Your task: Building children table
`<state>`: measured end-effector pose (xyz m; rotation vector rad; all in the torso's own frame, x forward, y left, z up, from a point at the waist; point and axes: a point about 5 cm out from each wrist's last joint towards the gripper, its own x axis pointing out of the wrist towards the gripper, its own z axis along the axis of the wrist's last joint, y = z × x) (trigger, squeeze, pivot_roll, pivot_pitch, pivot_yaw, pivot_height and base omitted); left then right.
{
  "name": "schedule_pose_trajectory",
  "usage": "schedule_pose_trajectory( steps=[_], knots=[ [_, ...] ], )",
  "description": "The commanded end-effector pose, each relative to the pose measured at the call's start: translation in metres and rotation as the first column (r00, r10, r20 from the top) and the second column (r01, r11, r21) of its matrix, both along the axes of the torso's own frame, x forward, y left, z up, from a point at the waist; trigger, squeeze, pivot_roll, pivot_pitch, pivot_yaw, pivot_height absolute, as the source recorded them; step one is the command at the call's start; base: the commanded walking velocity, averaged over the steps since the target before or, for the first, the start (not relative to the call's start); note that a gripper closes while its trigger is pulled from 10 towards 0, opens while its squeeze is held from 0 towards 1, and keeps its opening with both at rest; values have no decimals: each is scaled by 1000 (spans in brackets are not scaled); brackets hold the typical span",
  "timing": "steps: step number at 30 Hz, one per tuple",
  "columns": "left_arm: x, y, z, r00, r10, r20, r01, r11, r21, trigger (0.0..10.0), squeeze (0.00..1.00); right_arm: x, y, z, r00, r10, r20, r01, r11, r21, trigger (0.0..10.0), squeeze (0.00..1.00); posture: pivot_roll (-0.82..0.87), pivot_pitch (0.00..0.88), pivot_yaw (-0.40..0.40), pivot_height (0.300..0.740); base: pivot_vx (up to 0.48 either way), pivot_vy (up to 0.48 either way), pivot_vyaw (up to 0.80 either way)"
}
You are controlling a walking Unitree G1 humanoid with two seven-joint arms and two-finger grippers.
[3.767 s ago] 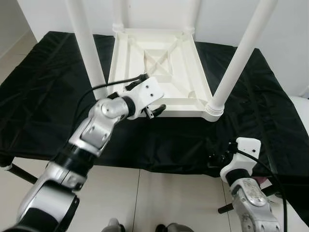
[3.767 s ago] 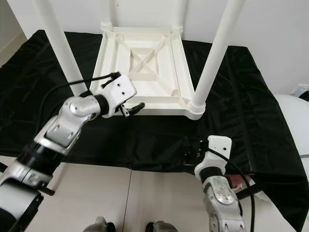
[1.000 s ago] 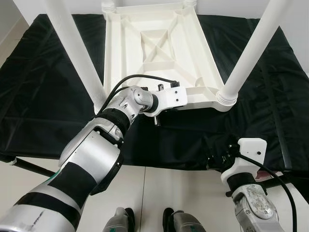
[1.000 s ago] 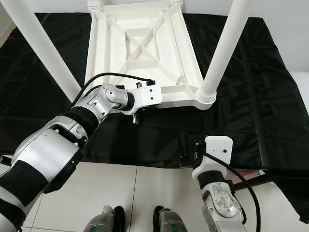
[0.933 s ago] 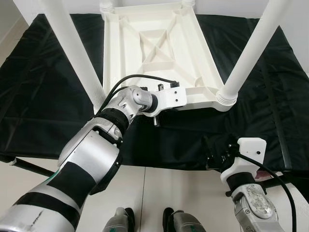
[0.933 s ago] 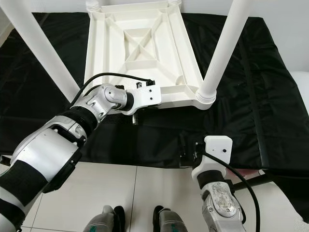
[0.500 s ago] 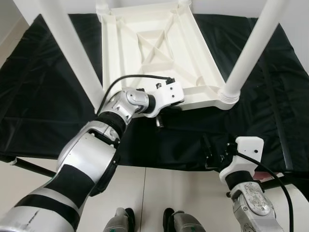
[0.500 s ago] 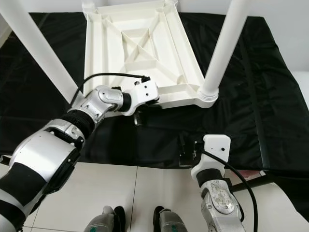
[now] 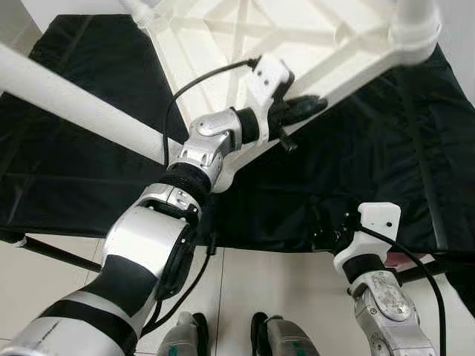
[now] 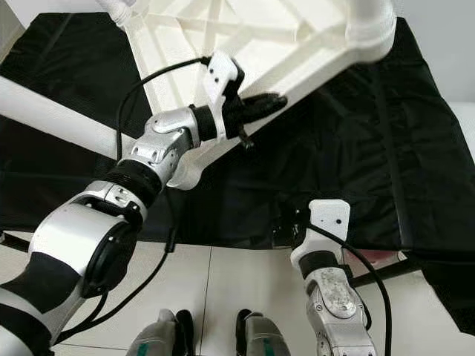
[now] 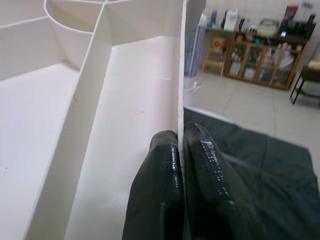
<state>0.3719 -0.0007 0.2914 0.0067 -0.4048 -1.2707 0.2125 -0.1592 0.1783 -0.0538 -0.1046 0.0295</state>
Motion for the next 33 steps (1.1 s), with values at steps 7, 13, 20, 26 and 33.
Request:
schedule_pose_trajectory(
  steps=[7, 13, 20, 26, 33],
  knots=[
    [-12, 6, 21, 979, -202, 10, 199, 957, -213, 0, 0, 0, 1, -5, 1000, 13, -17, -12, 1000, 4, 10000, 0, -152, 180, 29, 740, 0, 0, 0],
    [-22, 11, 34, 948, -318, 19, 306, 892, -332, 0, 0, 1, 1, -5, 1000, 19, -16, -19, 1000, 1, 10000, 0, -155, 182, 27, 740, 0, 0, 0],
    [-36, 16, 43, 906, -419, 54, 406, 826, -390, 0, 0, 1, 1, -5, 1000, 22, -18, -22, 1000, -2, 10000, 0, -156, 186, 24, 740, 0, 0, 0],
    [-52, 18, 47, 847, -527, 73, 500, 743, -444, 0, 0, 5, 2, -5, 999, 31, -12, -31, 1000, -2, 10000, 0, -156, 187, 24, 740, 0, 0, 0],
    [-79, 15, 56, 747, -657, 106, 599, 595, -535, 0, 0, 11, 5, -1, 998, 55, 7, -54, 998, -10, 10000, 0, -169, 182, 18, 740, 0, 0, 0]
  ],
)
